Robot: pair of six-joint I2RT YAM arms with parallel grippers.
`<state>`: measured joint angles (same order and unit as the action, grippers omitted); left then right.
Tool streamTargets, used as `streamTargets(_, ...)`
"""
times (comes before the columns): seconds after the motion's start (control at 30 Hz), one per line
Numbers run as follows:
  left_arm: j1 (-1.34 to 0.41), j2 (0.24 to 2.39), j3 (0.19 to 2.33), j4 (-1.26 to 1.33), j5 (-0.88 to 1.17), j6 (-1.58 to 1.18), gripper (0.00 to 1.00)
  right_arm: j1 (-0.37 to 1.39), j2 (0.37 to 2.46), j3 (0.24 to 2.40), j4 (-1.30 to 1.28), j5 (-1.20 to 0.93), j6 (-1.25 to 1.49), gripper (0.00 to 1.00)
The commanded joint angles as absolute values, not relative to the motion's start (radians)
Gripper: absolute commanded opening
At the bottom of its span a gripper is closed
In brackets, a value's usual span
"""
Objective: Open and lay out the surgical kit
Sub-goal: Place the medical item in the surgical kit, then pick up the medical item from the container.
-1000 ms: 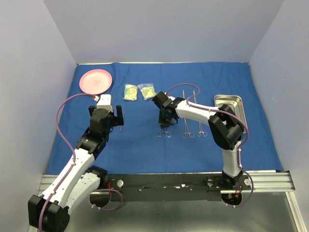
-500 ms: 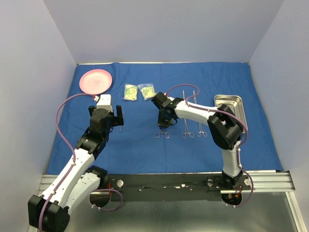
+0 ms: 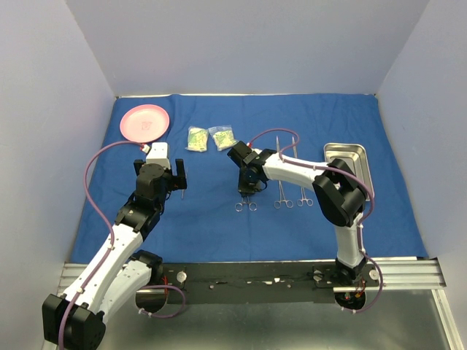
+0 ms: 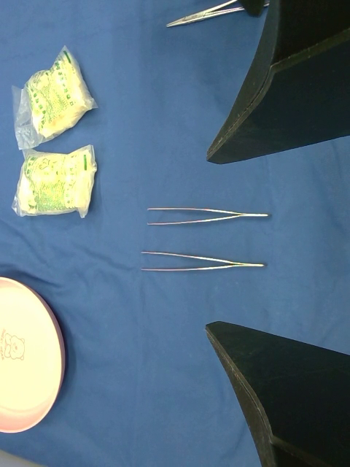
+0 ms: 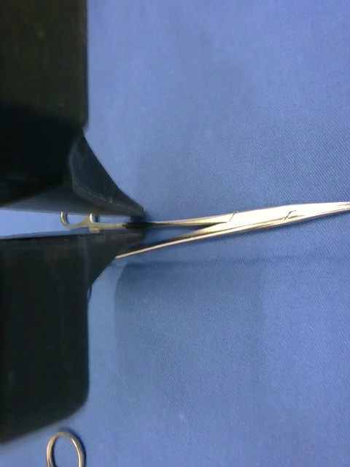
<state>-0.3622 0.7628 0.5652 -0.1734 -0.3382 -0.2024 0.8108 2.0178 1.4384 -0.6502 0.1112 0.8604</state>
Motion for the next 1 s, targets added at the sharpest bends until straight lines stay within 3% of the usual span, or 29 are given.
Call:
streamTargets(0.0, -0.367, 0.756, 0.564, -0.155, -0.356, -0.199, 0.98, 0.822, 1.983, 1.427, -0.664, 0.106, 0.847, 0.27)
streamTargets(0.13, -0.367, 0.758, 0.565, -0.155, -0.354, -0.199, 0.98, 0.824, 1.950, 1.436, -0.660, 0.120, 0.831, 0.36)
streamTargets(0.57, -0.367, 0.758, 0.565, -0.156, -0.357, -0.196, 0.98, 0.767, 1.717, 1.450, -0.675, 0.178, 0.585, 0.51)
streamTargets(0.97, -0.367, 0.756, 0.565, -0.156, -0.351, -0.198, 0.98, 0.278, 1.422, 1.126, -0.667, 0.282, 0.376, 0.51)
